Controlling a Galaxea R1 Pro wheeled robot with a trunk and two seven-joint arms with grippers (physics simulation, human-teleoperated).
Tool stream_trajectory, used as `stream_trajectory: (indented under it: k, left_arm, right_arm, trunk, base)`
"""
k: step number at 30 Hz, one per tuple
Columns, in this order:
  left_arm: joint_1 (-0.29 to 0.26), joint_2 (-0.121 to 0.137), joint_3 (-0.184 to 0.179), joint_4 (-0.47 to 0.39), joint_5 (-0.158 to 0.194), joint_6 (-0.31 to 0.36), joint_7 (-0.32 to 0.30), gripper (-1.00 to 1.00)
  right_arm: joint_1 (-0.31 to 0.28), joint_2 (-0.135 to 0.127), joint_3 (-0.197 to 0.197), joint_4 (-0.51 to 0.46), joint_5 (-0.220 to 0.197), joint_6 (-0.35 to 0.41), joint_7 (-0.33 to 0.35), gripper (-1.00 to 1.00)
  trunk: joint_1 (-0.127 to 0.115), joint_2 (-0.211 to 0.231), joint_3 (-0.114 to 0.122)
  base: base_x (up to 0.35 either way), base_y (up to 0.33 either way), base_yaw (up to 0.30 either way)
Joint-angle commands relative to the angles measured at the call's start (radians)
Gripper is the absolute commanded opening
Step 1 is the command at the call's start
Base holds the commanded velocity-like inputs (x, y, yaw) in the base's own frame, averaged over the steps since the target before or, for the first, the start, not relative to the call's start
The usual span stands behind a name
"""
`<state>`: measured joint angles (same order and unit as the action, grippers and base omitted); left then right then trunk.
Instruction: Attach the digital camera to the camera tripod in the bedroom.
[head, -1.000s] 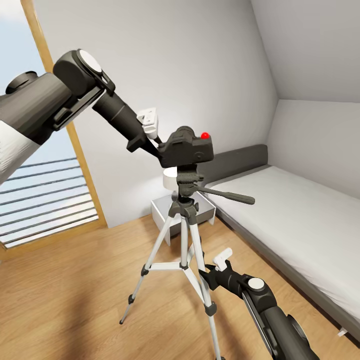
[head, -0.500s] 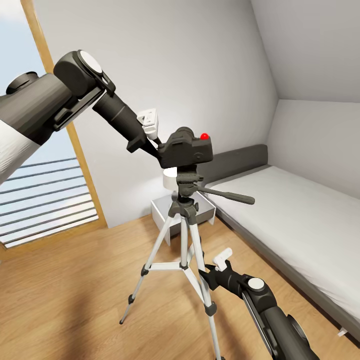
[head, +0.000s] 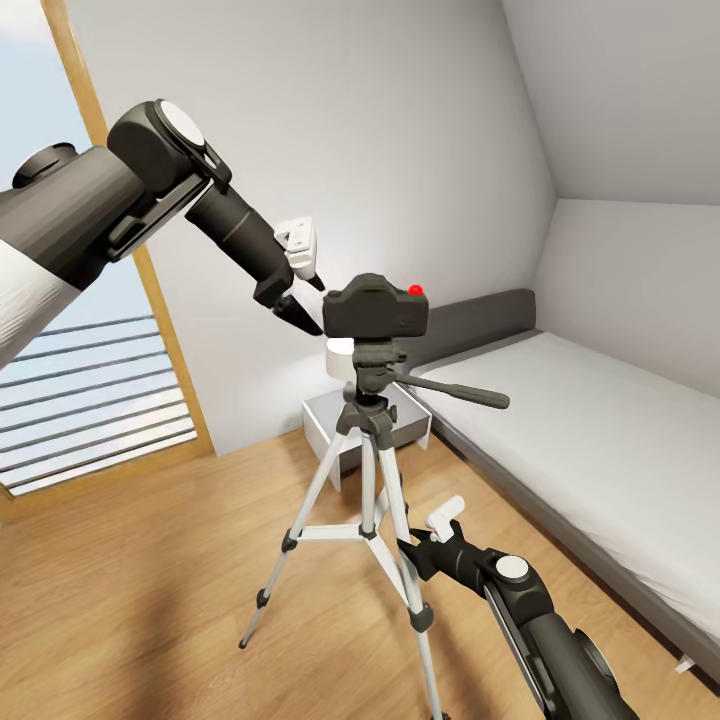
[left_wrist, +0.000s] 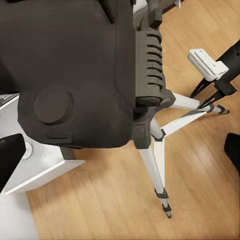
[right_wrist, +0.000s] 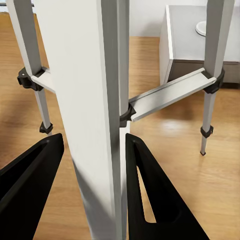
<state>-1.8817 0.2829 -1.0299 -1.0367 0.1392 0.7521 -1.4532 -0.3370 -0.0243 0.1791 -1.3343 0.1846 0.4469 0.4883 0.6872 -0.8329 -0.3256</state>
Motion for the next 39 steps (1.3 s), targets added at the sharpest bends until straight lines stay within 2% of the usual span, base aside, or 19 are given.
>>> stream_trajectory:
  k: [1, 18, 21, 23, 24, 29, 30, 34, 35, 39]
  left_arm:
    - [-0.002, 0.001, -0.004, 0.000, 0.007, 0.010, 0.001, 1.00]
    - [-0.003, 0.005, 0.001, -0.010, 0.002, 0.009, 0.002, 1.00]
    - [-0.002, 0.015, 0.009, -0.028, -0.003, 0.010, 0.004, 1.00]
    - [0.001, 0.037, 0.021, -0.043, -0.005, 0.011, 0.009, 1.00]
    - [0.001, 0.037, 0.021, -0.043, -0.005, 0.011, 0.009, 1.00]
    - [0.030, 0.127, 0.077, -0.063, -0.003, 0.014, 0.039, 1.00]
    - [0.030, 0.127, 0.077, -0.063, -0.003, 0.014, 0.039, 1.00]
    - [0.091, 0.216, 0.135, -0.070, -0.001, 0.032, 0.052, 1.00]
    - [0.091, 0.216, 0.135, -0.070, -0.001, 0.032, 0.052, 1.00]
    - [0.170, 0.298, 0.217, -0.073, -0.001, 0.049, 0.058, 1.00]
  right_arm:
    - [0.000, 0.000, 0.000, 0.007, 0.030, -0.003, 0.004, -1.00]
    - [0.000, 0.000, 0.000, 0.007, 0.029, -0.002, 0.005, -1.00]
    - [0.000, -0.001, 0.000, 0.007, 0.029, -0.002, 0.005, -1.00]
    - [0.000, -0.001, 0.000, 0.007, 0.029, -0.002, 0.005, -1.00]
    - [0.000, -0.001, 0.000, 0.007, 0.029, -0.002, 0.005, -1.00]
    - [0.000, -0.002, 0.000, 0.007, 0.029, -0.003, 0.006, -1.00]
    - [0.000, -0.002, 0.000, 0.007, 0.029, -0.003, 0.006, -1.00]
    - [0.000, -0.002, 0.000, 0.007, 0.028, -0.003, 0.006, -1.00]
    - [0.000, -0.002, 0.000, 0.007, 0.028, -0.003, 0.006, -1.00]
    - [0.000, -0.002, -0.001, 0.007, 0.029, -0.004, 0.005, -1.00]
  trunk:
    - [0.000, -0.001, -0.002]
    - [0.000, -0.001, -0.002]
    - [0.000, -0.001, -0.002]
    - [0.000, -0.001, -0.002]
    - [0.000, -0.001, -0.002]
    - [0.000, -0.001, -0.002]
    - [0.000, -0.001, -0.002]
    - [0.000, -0.001, -0.002]
    - [0.000, -0.001, -0.002]
    - [0.000, -0.001, -0.002]
  base:
    - [0.000, 0.000, 0.000]
    - [0.000, 0.000, 0.000]
    - [0.000, 0.000, 0.000]
    - [0.000, 0.000, 0.000]
    - [0.000, 0.000, 0.000]
    - [0.000, 0.000, 0.000]
    - [0.000, 0.000, 0.000]
    - [0.000, 0.000, 0.000]
    - [0.000, 0.000, 0.000]
    - [0.000, 0.000, 0.000]
